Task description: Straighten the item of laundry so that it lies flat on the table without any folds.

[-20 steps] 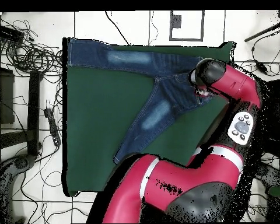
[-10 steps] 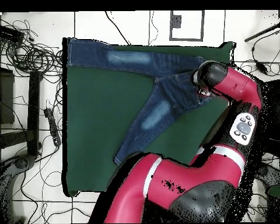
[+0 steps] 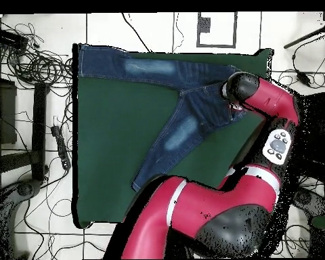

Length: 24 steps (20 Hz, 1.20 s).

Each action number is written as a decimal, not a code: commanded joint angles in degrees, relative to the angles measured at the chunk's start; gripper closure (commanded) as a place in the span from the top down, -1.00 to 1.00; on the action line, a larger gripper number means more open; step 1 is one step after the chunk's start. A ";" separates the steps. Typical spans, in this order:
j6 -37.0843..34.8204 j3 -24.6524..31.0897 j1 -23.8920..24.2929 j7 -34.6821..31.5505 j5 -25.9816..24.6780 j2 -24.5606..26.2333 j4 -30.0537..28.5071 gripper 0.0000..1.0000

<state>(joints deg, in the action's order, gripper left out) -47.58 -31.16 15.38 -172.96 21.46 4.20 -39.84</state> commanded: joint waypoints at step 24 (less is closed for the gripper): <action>-1.26 3.18 -3.74 -12.78 1.83 -1.87 -10.92 -1.00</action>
<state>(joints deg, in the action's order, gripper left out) -47.52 -31.99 15.20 -172.96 21.47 4.80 -38.50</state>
